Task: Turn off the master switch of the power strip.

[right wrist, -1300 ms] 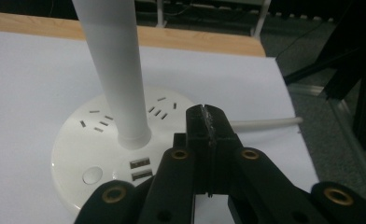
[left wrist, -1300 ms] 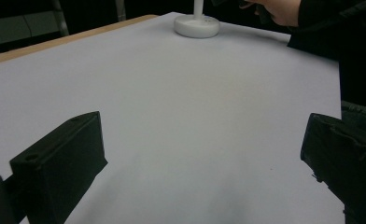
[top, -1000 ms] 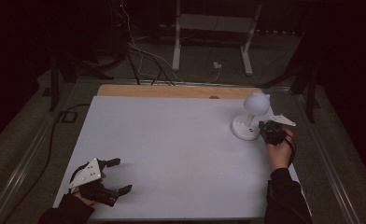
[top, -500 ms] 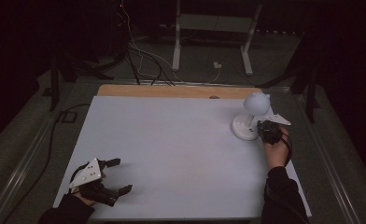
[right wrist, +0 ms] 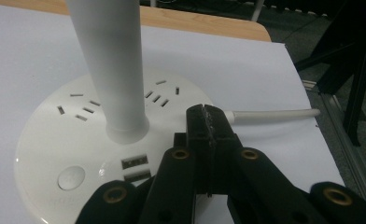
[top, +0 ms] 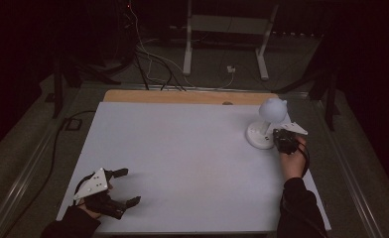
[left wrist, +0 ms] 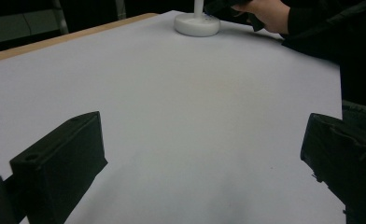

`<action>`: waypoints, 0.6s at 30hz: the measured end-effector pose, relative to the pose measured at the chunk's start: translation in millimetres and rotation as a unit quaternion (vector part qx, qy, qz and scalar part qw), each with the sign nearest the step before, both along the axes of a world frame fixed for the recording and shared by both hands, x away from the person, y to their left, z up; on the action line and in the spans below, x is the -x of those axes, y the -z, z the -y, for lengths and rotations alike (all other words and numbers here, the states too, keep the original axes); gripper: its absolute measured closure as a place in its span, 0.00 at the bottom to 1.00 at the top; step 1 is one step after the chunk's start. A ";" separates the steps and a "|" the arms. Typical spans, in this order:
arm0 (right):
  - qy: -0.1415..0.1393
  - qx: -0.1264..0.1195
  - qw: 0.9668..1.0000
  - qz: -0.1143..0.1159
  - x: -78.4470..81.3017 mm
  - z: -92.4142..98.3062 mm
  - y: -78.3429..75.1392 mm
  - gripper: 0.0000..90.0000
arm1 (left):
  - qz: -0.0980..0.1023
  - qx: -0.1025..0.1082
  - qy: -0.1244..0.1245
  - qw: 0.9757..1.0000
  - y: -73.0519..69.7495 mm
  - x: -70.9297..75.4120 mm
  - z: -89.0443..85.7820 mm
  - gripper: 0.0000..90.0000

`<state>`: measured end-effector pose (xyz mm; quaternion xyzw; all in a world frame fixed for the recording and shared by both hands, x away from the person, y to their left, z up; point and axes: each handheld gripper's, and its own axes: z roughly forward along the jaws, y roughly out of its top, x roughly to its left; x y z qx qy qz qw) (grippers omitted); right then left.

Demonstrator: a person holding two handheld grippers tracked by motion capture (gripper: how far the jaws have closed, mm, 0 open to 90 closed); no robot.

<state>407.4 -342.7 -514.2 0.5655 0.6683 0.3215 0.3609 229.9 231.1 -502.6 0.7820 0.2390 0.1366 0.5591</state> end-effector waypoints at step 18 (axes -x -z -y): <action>0.008 0.006 1.000 0.008 0.9 -1.7 4.3 1.00 | 0.000 -0.001 0.002 1.000 0.0 0.3 0.3 0.00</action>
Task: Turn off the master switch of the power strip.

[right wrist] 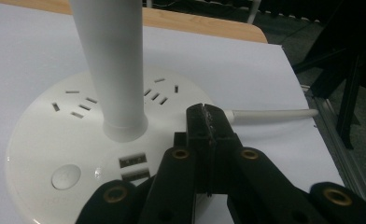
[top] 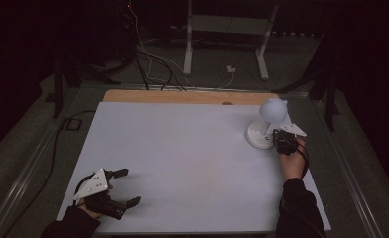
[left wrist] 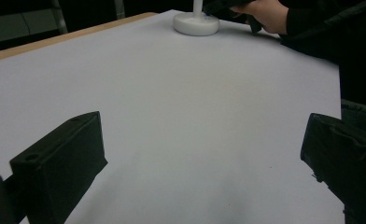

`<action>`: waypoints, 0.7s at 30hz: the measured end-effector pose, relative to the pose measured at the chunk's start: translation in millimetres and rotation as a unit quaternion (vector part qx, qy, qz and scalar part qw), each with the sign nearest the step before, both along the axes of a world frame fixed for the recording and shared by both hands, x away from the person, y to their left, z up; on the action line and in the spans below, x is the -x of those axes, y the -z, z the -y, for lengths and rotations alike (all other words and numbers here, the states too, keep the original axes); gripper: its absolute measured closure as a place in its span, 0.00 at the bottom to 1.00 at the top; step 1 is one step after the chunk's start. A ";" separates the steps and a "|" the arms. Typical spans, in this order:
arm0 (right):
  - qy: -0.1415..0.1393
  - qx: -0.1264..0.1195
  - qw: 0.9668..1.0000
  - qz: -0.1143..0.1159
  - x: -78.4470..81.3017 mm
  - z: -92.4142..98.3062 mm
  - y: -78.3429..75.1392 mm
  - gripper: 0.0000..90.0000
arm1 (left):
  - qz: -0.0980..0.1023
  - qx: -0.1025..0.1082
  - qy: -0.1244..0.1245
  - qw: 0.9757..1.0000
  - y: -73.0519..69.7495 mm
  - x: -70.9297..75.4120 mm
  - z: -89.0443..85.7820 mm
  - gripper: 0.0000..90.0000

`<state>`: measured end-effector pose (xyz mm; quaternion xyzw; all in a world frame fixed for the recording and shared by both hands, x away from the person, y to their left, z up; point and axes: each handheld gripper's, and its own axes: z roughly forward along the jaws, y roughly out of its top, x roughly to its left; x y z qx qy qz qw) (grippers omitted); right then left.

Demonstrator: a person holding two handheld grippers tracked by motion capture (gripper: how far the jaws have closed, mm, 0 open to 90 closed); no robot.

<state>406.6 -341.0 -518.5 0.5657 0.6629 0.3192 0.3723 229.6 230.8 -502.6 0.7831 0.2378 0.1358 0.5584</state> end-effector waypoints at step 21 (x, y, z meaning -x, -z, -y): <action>-0.005 0.000 1.000 -0.004 -0.9 1.0 -0.6 1.00 | 0.004 0.001 -0.005 1.000 -0.4 0.4 -0.3 0.00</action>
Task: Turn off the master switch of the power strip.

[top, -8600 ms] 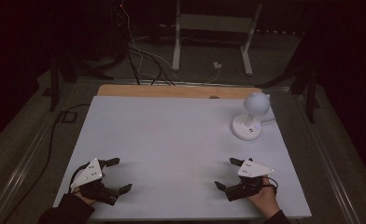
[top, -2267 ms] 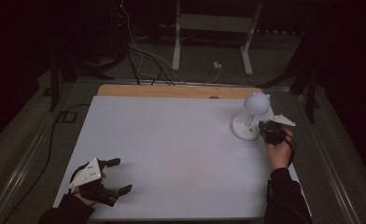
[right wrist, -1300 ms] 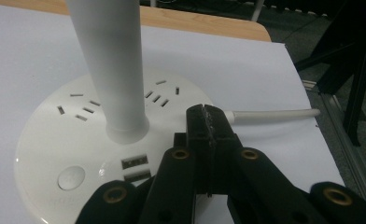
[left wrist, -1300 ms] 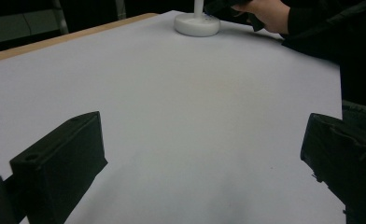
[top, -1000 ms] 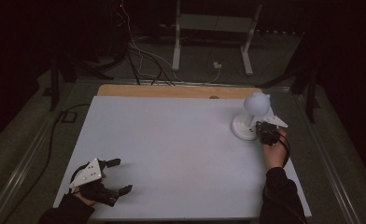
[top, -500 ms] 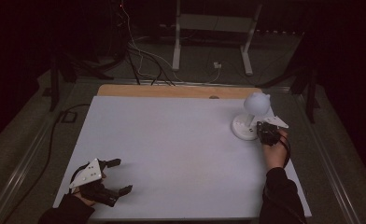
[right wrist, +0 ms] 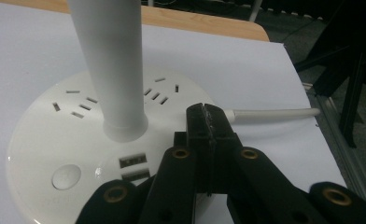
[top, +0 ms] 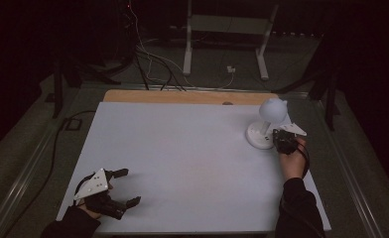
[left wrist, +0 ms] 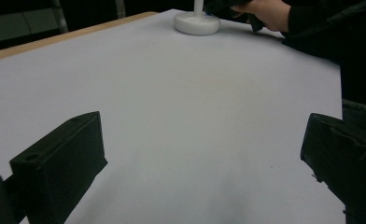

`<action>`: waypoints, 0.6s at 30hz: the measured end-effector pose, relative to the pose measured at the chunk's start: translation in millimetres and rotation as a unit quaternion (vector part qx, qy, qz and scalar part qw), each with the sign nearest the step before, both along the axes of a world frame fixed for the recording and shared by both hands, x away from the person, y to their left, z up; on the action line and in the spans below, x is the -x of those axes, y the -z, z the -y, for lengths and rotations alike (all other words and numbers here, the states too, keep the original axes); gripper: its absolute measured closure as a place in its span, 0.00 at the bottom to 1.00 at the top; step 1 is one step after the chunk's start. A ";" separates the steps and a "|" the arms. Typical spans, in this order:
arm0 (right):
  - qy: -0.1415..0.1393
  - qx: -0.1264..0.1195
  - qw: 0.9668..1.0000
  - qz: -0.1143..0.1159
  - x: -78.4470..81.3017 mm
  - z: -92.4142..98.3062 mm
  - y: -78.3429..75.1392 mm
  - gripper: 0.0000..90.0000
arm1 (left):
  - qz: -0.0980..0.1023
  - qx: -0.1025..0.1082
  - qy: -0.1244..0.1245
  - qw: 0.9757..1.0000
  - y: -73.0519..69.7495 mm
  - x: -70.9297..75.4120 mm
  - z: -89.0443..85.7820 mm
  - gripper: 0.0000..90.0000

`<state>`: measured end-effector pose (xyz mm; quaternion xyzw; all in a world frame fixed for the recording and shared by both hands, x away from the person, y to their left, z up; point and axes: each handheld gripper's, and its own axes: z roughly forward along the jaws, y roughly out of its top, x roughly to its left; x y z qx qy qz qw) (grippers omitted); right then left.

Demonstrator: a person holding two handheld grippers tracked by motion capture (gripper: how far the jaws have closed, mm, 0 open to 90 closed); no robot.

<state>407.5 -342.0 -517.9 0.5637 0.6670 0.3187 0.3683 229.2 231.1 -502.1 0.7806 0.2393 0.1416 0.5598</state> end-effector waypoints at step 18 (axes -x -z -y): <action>-0.013 0.010 1.000 -0.022 -3.6 1.3 -3.6 1.00 | -0.002 0.001 0.001 1.000 0.1 -0.5 -0.3 0.00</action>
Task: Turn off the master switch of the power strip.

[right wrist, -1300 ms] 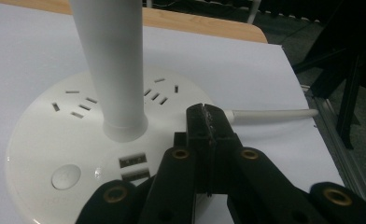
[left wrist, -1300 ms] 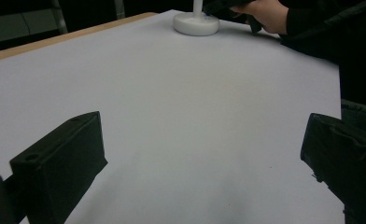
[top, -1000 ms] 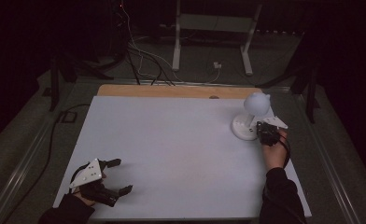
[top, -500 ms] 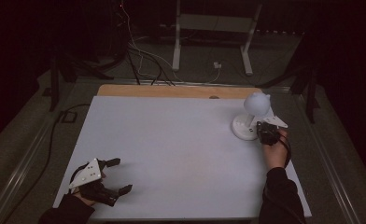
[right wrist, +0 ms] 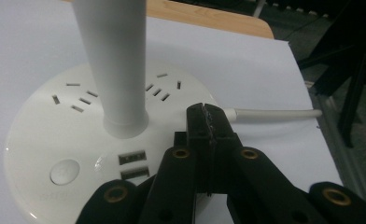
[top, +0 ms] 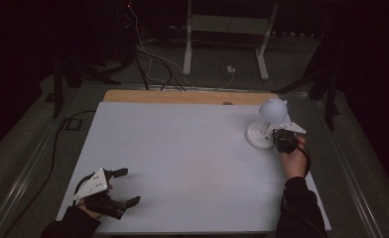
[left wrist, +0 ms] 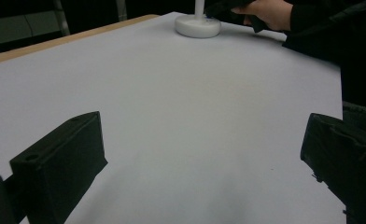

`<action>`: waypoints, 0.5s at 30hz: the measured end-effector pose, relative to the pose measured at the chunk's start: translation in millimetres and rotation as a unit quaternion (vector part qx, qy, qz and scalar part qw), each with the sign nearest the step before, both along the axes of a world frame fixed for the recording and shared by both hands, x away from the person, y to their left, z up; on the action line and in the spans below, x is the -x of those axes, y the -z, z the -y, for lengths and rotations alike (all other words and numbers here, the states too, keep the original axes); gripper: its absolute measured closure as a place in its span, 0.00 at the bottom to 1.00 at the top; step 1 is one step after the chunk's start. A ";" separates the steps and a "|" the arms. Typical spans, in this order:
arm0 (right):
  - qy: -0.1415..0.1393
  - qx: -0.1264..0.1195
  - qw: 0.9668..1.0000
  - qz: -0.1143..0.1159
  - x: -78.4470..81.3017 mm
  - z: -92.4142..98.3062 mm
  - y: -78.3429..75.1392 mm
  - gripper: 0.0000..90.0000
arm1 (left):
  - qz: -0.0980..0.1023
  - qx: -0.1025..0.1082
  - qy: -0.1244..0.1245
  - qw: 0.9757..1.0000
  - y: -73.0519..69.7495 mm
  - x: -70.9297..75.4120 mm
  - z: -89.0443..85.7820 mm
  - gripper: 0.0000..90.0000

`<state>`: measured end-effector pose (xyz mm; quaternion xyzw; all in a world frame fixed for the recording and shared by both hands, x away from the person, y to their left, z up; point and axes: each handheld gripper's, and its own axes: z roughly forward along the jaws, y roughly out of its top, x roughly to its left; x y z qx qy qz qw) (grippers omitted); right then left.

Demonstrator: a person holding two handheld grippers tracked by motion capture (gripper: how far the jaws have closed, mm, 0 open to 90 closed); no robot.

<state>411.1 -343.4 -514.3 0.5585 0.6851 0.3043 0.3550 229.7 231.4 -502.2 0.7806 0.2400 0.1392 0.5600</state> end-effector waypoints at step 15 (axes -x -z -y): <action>0.008 -0.008 1.000 0.008 1.2 -0.5 1.4 1.00 | 0.001 -0.001 -0.002 1.000 -0.1 -0.1 -0.1 0.00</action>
